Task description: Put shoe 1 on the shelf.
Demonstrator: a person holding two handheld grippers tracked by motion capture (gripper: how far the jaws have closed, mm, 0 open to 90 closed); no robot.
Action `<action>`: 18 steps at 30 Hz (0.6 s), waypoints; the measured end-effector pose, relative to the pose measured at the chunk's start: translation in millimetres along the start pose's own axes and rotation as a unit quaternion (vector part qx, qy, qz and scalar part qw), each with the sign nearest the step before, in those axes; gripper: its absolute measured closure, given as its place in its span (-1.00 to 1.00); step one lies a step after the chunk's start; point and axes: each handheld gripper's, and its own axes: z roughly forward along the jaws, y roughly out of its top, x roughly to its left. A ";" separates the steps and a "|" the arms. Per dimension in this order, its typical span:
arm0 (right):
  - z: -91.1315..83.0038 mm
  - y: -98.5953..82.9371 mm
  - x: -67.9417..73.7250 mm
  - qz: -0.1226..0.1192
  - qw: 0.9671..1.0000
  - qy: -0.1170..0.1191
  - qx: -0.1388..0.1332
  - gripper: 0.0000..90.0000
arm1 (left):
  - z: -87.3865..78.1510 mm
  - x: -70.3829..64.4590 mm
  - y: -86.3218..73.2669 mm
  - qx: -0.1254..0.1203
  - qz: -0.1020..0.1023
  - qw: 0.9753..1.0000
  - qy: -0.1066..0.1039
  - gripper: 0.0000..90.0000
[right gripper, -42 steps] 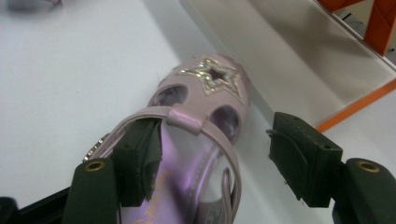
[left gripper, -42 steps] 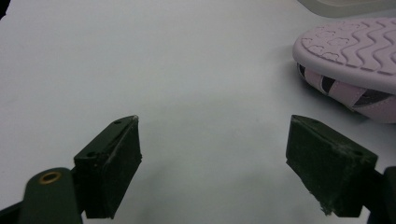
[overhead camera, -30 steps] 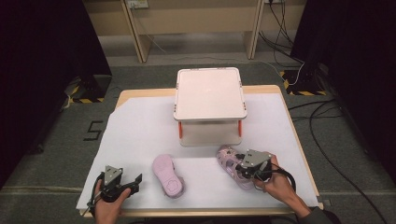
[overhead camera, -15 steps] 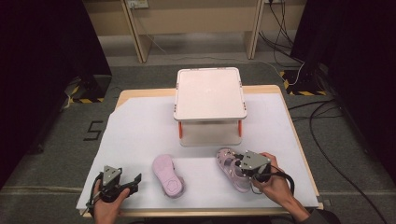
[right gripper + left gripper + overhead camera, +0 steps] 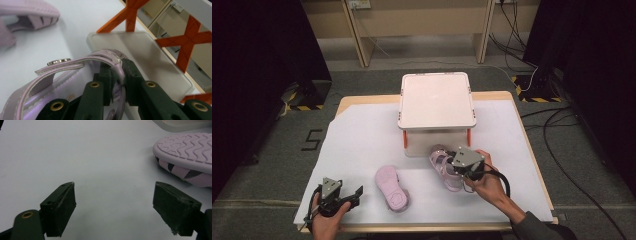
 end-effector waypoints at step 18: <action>79.8 22.1 -11.3 0.025 0.998 -0.052 0.002 0.77 | -0.2 -0.4 -0.3 0.002 0.002 1.000 -0.006 -0.60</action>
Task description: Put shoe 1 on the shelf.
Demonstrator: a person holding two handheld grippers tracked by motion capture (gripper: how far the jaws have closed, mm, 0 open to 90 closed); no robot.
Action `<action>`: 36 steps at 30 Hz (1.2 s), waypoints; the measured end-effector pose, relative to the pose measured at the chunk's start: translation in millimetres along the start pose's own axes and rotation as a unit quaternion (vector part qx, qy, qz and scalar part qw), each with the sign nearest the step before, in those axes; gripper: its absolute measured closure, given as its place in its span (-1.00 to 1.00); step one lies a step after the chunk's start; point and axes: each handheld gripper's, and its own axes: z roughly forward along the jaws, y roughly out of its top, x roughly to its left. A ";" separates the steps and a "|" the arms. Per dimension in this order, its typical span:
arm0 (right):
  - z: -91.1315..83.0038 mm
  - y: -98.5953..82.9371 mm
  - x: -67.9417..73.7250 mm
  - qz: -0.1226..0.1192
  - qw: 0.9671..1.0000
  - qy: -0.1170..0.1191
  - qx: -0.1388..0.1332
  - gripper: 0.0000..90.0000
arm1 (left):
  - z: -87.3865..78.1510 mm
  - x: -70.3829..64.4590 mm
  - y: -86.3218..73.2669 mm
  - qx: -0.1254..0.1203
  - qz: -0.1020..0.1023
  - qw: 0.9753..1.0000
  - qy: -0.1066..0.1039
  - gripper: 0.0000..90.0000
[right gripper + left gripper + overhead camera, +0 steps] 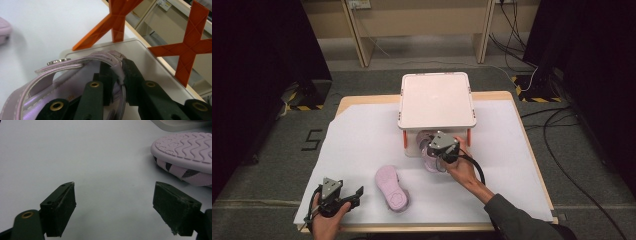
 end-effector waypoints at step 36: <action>-40.2 -17.2 11.4 0.104 0.992 0.065 -0.010 -0.28 | -0.2 -1.6 0.6 -0.003 0.002 1.000 -0.008 -0.60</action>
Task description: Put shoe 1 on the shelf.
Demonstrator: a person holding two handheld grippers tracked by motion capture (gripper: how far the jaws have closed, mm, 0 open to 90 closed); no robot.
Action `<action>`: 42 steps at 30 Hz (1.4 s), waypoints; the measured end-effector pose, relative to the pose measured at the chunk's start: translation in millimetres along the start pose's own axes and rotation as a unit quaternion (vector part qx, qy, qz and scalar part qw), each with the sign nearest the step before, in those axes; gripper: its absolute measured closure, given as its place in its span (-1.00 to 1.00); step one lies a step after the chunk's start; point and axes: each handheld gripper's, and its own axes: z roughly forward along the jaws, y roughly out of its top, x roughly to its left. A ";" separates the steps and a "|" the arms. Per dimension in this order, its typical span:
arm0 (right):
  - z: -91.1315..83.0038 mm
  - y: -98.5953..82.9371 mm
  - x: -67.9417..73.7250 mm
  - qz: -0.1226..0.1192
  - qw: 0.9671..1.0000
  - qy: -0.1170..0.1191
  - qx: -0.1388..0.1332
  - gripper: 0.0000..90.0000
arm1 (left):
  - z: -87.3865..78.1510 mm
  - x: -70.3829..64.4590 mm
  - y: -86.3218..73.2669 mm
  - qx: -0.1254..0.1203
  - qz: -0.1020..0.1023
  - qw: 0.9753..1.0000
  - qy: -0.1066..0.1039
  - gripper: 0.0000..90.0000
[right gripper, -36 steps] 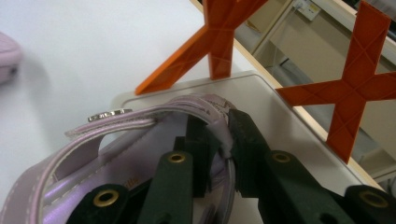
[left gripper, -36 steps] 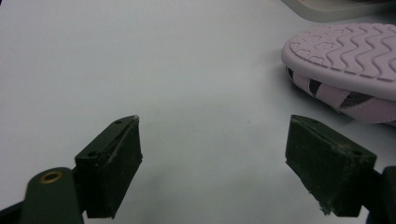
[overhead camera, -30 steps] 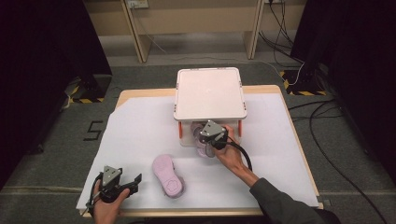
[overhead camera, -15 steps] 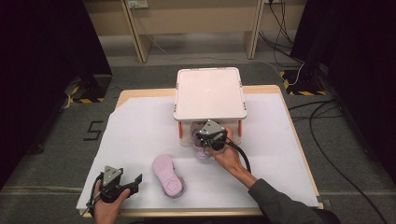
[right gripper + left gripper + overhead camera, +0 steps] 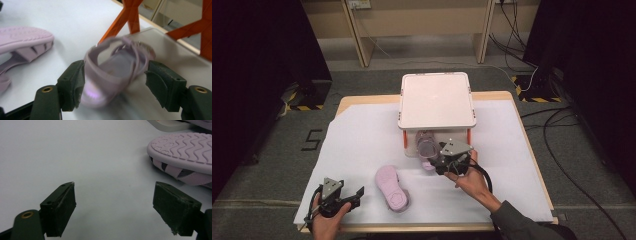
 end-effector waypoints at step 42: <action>65.1 -10.7 4.3 0.040 0.997 -0.071 0.013 -0.09 | 2.2 -0.5 -1.0 0.009 0.004 1.000 0.000 -0.60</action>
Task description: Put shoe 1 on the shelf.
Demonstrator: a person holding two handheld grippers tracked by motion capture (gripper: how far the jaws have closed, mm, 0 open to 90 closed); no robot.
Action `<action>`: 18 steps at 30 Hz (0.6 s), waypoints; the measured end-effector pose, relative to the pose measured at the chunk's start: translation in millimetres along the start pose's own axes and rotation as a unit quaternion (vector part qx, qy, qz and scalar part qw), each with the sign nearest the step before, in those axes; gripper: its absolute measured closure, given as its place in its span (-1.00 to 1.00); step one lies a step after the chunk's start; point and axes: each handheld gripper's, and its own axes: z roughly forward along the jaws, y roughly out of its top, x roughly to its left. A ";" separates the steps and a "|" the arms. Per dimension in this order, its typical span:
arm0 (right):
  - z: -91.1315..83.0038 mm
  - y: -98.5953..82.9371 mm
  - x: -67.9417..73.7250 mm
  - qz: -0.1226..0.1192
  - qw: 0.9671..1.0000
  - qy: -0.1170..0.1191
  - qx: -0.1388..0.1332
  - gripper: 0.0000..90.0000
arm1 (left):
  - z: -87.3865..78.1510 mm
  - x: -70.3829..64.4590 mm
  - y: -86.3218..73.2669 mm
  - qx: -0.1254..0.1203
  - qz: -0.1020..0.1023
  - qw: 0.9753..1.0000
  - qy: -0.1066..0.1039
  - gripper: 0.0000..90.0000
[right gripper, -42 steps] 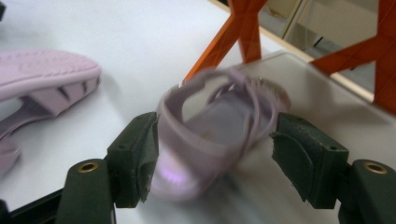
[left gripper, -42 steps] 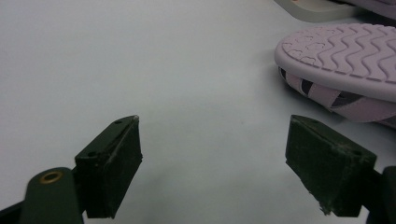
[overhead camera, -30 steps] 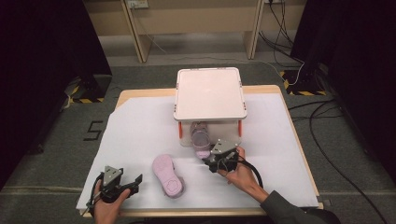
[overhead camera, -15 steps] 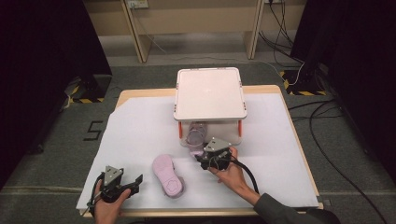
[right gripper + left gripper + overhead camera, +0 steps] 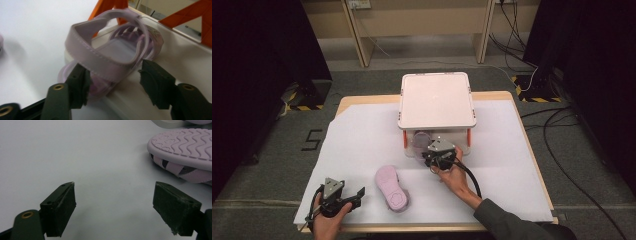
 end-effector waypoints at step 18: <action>0.1 -4.3 8.1 0.018 0.999 0.038 0.031 -0.48 | -0.3 0.1 0.2 -0.001 -0.001 1.000 -0.001 -0.60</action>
